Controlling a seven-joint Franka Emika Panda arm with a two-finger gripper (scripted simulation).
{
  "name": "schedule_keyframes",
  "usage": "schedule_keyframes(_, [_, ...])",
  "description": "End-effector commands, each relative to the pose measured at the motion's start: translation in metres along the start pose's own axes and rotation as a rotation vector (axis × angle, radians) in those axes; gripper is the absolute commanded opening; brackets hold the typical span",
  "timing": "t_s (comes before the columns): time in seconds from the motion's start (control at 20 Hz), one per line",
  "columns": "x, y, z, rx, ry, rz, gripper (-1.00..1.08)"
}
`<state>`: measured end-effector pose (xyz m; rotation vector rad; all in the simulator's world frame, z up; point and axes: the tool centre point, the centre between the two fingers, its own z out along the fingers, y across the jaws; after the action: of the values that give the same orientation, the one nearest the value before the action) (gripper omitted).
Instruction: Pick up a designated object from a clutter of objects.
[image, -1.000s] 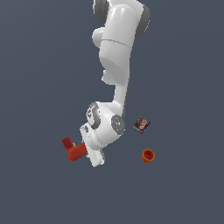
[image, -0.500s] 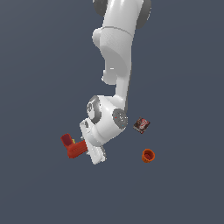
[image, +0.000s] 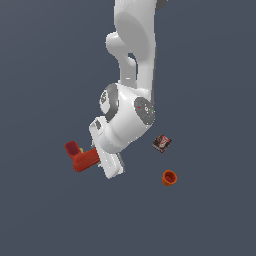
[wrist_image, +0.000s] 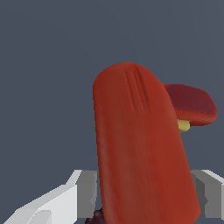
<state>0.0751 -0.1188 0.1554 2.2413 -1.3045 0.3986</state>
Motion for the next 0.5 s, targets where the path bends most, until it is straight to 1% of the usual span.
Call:
schedule_keyframes(0.0, [0.013, 0.008, -0.030, 0.004, 0.000, 0.002, -1.00])
schedule_keyframes(0.45, [0.050, 0.035, -0.122, 0.004, 0.000, 0.003, -1.00])
